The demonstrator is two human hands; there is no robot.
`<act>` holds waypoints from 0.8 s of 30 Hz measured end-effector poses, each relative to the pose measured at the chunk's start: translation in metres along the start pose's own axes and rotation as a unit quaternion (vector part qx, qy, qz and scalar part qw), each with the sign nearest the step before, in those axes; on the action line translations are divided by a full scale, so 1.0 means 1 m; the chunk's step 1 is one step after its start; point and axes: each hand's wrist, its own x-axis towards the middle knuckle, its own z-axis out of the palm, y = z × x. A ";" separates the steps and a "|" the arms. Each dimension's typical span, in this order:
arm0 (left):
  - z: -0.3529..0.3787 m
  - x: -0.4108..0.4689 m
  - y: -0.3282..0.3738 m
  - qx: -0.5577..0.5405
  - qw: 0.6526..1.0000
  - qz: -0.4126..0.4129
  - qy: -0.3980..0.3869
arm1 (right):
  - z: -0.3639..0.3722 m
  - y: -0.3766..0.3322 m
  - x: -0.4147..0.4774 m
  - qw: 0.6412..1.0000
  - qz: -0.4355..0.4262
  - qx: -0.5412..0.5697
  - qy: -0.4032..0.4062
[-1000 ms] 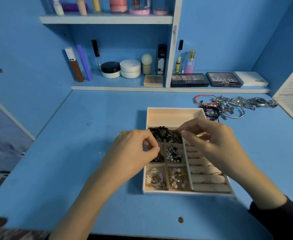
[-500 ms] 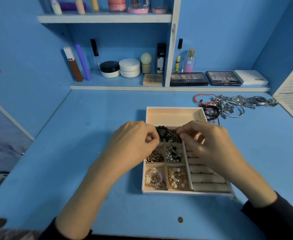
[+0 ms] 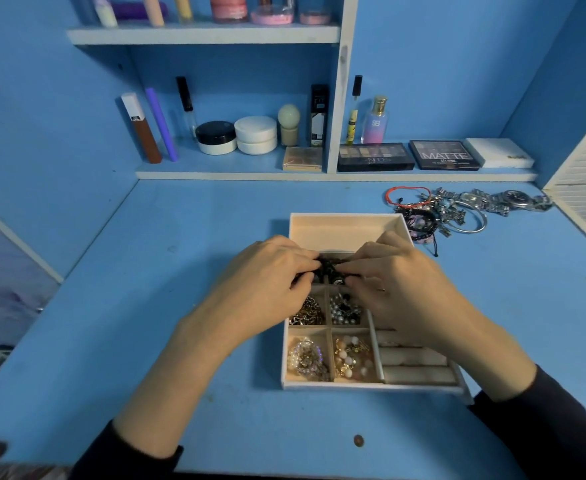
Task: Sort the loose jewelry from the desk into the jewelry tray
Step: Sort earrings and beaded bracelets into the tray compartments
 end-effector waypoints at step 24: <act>-0.004 0.001 -0.005 -0.008 0.999 -0.032 -0.021 | 0.004 0.002 0.000 1.000 0.010 -0.027 -0.009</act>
